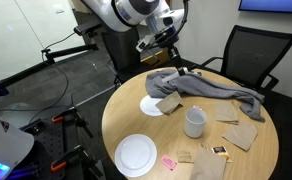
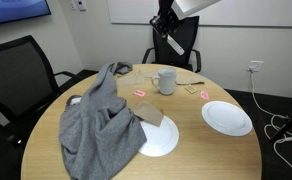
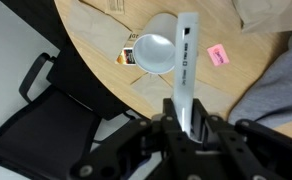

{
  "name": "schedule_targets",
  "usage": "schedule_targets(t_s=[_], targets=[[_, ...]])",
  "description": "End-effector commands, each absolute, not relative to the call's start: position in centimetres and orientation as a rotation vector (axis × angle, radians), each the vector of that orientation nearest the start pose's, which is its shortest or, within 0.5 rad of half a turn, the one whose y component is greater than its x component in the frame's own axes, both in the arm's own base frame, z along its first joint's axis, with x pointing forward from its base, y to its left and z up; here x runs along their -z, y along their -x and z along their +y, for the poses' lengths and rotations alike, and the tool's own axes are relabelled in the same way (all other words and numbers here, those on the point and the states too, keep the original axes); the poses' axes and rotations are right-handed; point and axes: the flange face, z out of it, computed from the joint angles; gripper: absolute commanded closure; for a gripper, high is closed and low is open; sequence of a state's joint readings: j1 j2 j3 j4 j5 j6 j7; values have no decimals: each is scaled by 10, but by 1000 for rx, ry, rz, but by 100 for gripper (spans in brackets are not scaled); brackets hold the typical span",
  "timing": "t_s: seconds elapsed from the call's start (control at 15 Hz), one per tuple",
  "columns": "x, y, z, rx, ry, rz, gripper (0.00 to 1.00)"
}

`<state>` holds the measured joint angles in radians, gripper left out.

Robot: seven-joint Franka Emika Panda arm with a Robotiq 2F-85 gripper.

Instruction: Pick up the marker and put it inside the white mug

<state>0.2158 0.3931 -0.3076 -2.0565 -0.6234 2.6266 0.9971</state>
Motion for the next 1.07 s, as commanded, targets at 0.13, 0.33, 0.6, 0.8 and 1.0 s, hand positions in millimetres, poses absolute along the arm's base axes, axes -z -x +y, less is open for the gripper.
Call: schedule_targets(t_s=[0.13, 0.33, 0.6, 0.8, 1.0], targets=[[-261, -622, -37, 903, 3191, 1341, 95], [-251, -625, -42, 1021, 3101, 1576, 95], [-240, -626, -46, 1217, 2967, 1866, 95], [-229, -627, -48, 1330, 2837, 2075, 95], [-213, -627, -52, 1383, 2692, 2280, 95]])
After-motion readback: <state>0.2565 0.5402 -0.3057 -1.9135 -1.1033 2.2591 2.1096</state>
